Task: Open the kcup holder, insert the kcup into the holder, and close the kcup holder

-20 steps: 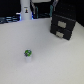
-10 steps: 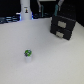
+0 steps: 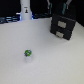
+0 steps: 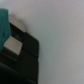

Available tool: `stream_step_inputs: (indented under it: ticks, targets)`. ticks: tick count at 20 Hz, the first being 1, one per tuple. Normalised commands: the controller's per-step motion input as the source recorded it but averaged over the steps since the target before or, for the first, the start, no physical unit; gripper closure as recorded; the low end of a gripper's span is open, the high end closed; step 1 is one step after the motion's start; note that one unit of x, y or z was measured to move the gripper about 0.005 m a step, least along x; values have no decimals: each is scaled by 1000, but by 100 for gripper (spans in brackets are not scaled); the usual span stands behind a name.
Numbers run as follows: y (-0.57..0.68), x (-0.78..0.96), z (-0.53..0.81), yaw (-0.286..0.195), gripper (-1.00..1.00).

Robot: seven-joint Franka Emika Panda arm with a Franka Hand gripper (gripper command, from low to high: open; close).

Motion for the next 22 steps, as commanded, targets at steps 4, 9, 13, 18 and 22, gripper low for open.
stream_step_inputs:
  ticks: [4,9,13,18,22]
  targets:
    - [534,-313,-191,-193,-100]
    - [512,-341,-219,-181,-100]
    - [449,-296,-280,-151,-100]
    - [351,-265,-359,-141,-100]
    - [279,-293,-373,-132,-100]
